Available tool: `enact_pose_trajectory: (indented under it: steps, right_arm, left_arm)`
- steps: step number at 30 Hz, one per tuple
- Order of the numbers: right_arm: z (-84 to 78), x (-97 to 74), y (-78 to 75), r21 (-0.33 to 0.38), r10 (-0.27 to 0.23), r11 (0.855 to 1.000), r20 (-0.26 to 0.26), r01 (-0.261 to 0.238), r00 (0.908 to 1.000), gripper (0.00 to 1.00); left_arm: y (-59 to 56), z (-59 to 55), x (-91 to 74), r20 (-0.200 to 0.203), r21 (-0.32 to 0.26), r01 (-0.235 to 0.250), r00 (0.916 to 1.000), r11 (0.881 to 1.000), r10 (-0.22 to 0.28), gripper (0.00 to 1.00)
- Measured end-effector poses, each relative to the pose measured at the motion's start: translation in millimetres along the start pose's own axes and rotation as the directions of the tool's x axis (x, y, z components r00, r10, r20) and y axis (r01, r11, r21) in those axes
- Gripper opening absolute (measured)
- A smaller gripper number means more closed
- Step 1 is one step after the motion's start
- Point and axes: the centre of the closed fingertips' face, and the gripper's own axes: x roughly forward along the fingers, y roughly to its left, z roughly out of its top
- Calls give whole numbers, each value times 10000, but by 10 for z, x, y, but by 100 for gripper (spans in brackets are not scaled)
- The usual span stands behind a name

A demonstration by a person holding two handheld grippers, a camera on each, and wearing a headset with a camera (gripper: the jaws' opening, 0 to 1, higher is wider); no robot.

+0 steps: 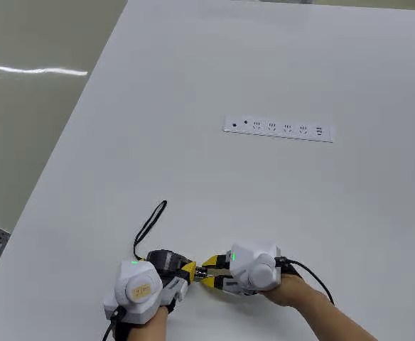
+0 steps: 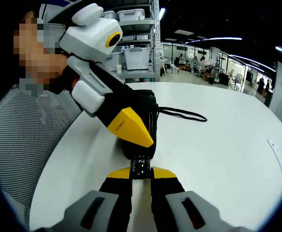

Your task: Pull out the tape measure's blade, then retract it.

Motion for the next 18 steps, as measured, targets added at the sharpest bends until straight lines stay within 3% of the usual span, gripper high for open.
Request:
enact_pose_trajectory:
  steps: [18]
  right_arm:
    - [65,97,0,7,106,9999,158,-106,9998,12]
  left_arm:
    - [-3,2,-8,-18,-86,76,10000,9999,-76,60]
